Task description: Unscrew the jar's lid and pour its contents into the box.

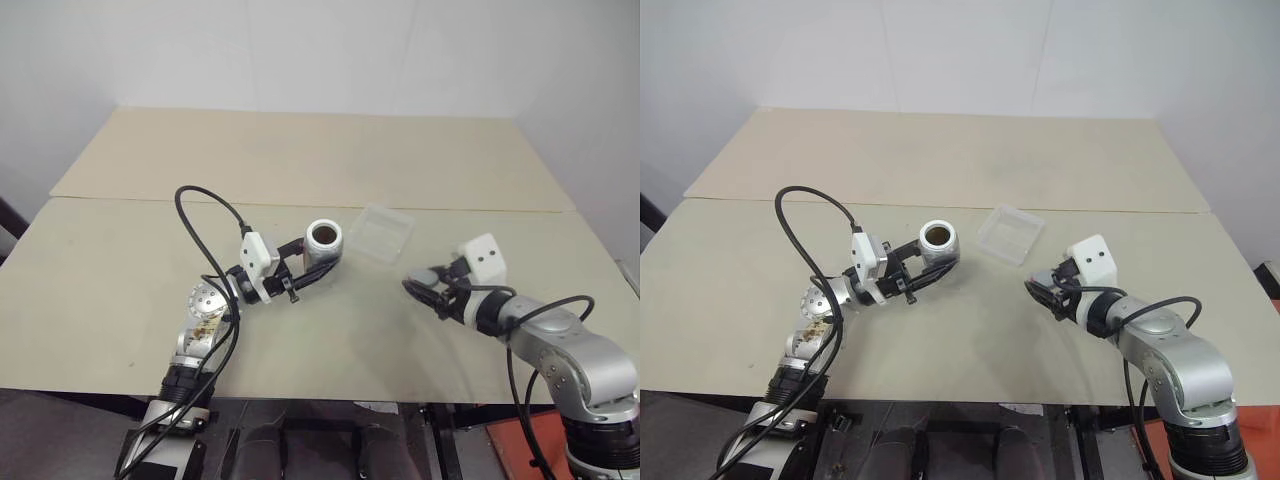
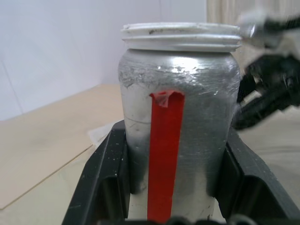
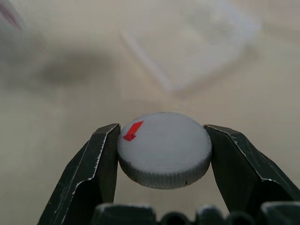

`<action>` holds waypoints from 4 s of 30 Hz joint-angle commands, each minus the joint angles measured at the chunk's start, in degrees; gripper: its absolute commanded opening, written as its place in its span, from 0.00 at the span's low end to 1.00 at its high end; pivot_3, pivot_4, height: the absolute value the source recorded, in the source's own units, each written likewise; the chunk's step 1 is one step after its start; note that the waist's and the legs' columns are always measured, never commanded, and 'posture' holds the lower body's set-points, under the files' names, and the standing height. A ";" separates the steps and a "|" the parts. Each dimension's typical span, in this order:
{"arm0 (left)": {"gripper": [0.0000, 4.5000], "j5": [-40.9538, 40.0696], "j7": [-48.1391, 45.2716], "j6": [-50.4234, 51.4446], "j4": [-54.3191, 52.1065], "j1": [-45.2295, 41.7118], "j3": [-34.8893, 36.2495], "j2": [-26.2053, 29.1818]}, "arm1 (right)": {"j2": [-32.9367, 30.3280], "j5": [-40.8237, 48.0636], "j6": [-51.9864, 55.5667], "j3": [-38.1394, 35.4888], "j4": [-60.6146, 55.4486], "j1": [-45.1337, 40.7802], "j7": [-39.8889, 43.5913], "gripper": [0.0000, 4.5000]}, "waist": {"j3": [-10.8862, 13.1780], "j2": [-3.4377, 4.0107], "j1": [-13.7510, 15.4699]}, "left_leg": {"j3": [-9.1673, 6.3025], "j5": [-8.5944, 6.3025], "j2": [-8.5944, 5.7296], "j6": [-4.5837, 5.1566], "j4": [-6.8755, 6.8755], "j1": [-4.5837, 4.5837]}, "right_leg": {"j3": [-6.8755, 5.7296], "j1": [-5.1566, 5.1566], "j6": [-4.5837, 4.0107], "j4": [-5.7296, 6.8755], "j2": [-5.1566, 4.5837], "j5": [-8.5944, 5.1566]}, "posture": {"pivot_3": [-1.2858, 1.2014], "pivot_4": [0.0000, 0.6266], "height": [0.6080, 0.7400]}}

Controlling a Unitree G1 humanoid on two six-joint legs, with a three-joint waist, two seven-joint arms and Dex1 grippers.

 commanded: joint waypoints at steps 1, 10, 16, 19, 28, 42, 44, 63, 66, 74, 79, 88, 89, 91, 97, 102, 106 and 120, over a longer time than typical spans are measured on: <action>0.43 -0.72 -0.19 -0.49 -0.81 -1.65 0.06 -0.08 | -0.35 -2.32 3.78 1.88 -1.21 1.14 -2.67 0.61 | 0.00 0.00 0.04 | -0.01 0.00 0.00 0.00 0.00 -0.01 | 0.00 0.00 0.00 -0.01 0.00 0.00 | 0.52 0.24 1.00; 0.43 2.35 1.59 -1.56 2.45 -3.77 -0.46 -0.04 | 0.74 -4.16 8.04 2.02 -1.37 1.65 -4.37 1.00 | 0.00 -0.01 0.13 | -0.03 0.00 -0.02 0.00 0.02 -0.04 | -0.01 0.02 0.03 -0.04 -0.01 0.00 | 0.52 0.24 1.00; 0.43 7.97 6.81 -1.31 6.33 -7.34 -1.31 0.04 | 2.63 -5.35 5.69 -0.90 -4.21 -2.15 -6.39 1.00 | 0.00 -0.01 0.19 | -0.04 0.00 -0.04 0.00 0.02 -0.06 | -0.01 -0.01 0.05 -0.03 -0.01 0.01 | 0.52 0.24 1.00; 0.43 11.97 12.81 0.01 12.64 -13.01 -1.89 -1.79 | 3.71 -6.55 3.98 -1.26 -5.77 -4.34 -7.73 1.00 | 0.00 -0.01 0.36 | -0.05 0.00 -0.06 0.01 0.04 -0.06 | 0.00 -0.01 0.07 -0.03 -0.01 0.02 | 0.52 0.24 1.00; 0.43 29.63 29.68 -11.53 44.10 -35.68 -9.49 -5.06 | 5.67 -7.86 3.83 -1.10 -9.62 -5.20 -8.77 1.00 | 0.02 -0.04 0.79 | -0.16 -0.01 -0.21 0.04 0.04 -0.30 | -0.09 -0.08 0.20 -0.24 -0.09 0.07 | 0.52 0.24 1.00; 0.43 80.55 76.23 -11.33 69.07 -61.19 -52.20 -10.37 | 12.72 -7.77 6.90 -3.11 -16.91 -1.82 -13.10 1.00 | 0.05 -0.10 0.80 | -0.20 -0.03 -0.39 0.06 0.01 -0.47 | -0.10 -0.23 0.36 -0.21 -0.22 0.00 | 0.52 0.24 1.00; 0.43 84.93 77.04 -9.61 69.97 -61.63 -56.47 -11.50 | 14.23 -7.58 7.61 -3.77 -18.08 -1.66 -14.03 1.00 | 0.05 -0.10 0.70 | -0.19 -0.03 -0.38 0.06 0.01 -0.48 | -0.09 -0.27 0.36 -0.18 -0.22 0.00 | 0.52 0.24 1.00; 0.43 71.24 65.81 -10.59 70.50 -59.17 -40.43 -11.34 | 16.64 -8.60 10.17 -3.52 -19.71 -1.61 -15.98 1.00 | 0.06 -0.10 0.77 | -0.20 -0.02 -0.41 0.06 0.09 -0.70 | -0.08 -0.50 0.35 -0.05 -0.27 0.00 | 0.52 0.24 1.00; 0.43 61.17 59.45 -11.06 69.84 -57.11 -29.55 -10.60 | 16.26 -8.81 10.00 -3.24 -19.52 -1.60 -15.70 1.00 | 0.05 -0.09 0.65 | -0.20 -0.02 -0.41 0.06 0.11 -0.69 | -0.08 -0.50 0.35 -0.02 -0.28 0.00 | 0.52 0.24 1.00; 0.43 32.90 39.26 -11.84 66.28 -49.31 -1.15 -9.70 | 15.58 -9.11 8.93 -1.94 -17.91 -2.09 -14.78 1.00 | 0.04 -0.07 0.39 | -0.22 -0.01 -0.41 0.07 0.20 -0.66 | -0.08 -0.45 0.33 0.04 -0.27 0.01 | 0.52 0.24 1.00; 0.43 18.14 28.76 -13.55 59.82 -41.12 10.59 -11.48 | 15.11 -9.49 7.32 -0.70 -16.22 -2.41 -13.52 1.00 | 0.03 -0.06 0.38 | -0.26 -0.01 -0.40 0.07 0.23 -0.58 | -0.11 -0.33 0.33 0.04 -0.28 0.03 | 0.52 0.24 1.00; 0.43 12.32 21.32 -13.58 36.60 -20.21 8.73 -13.40 | 12.97 -10.10 4.87 2.02 -13.07 -3.99 -11.20 1.00 | 0.02 -0.04 -0.02 | -0.27 -0.01 -0.39 0.08 0.25 -0.34 | -0.09 -0.10 0.33 0.06 -0.28 0.05 | 0.52 0.24 1.00; 0.43 12.44 22.32 -14.04 35.17 -18.89 8.54 -13.78 | 12.64 -10.35 4.55 2.37 -12.75 -3.98 -11.09 1.00 | 0.02 -0.04 0.05 | -0.28 -0.01 -0.39 0.08 0.25 -0.31 | -0.09 -0.07 0.32 0.07 -0.28 0.05 | 0.52 0.24 1.00; 0.43 12.28 23.35 -14.08 33.30 -17.01 8.30 -14.51 | 12.26 -10.85 4.08 3.01 -12.38 -3.94 -10.88 1.00 | 0.02 -0.04 0.12 | -0.29 -0.01 -0.40 0.08 0.26 -0.29 | -0.09 -0.05 0.32 0.08 -0.28 0.05 | 0.52 0.24 1.00; 0.43 13.43 26.99 -12.30 32.58 -14.24 7.40 -15.03 | 12.64 -11.35 3.62 3.65 -12.30 -4.10 -10.68 1.00 | 0.01 -0.03 0.16 | -0.30 -0.01 -0.40 0.09 0.27 -0.27 | -0.09 -0.02 0.33 0.07 -0.28 0.05 | 0.52 0.24 1.00; 0.43 13.89 28.17 -11.53 32.80 -12.87 6.51 -14.36 | 12.89 -11.91 3.80 3.58 -12.85 -3.55 -10.96 1.00 | 0.00 -0.02 0.07 | -0.31 -0.01 -0.39 0.09 0.27 -0.27 | -0.09 -0.03 0.33 0.07 -0.26 0.05 | 0.52 0.24 1.00; 0.43 13.81 28.93 -11.42 33.93 -12.36 6.14 -14.13 | 12.65 -12.74 3.34 4.32 -12.85 -2.76 -11.05 1.00 | -0.01 -0.01 0.07 | -0.31 -0.01 -0.40 0.09 0.27 -0.23 | -0.09 0.01 0.33 0.07 -0.27 0.05 | 0.52 0.24 1.00; 1.00 11.22 27.57 -8.40 26.09 -7.92 4.64 -14.95 | 12.64 -13.70 2.47 4.78 -12.01 -3.51 -9.61 1.00 | -0.05 -0.01 -0.05 | -0.31 -0.01 -0.39 0.08 0.26 -0.22 | -0.09 0.01 0.33 0.05 -0.27 0.05 | 0.52 0.24 1.00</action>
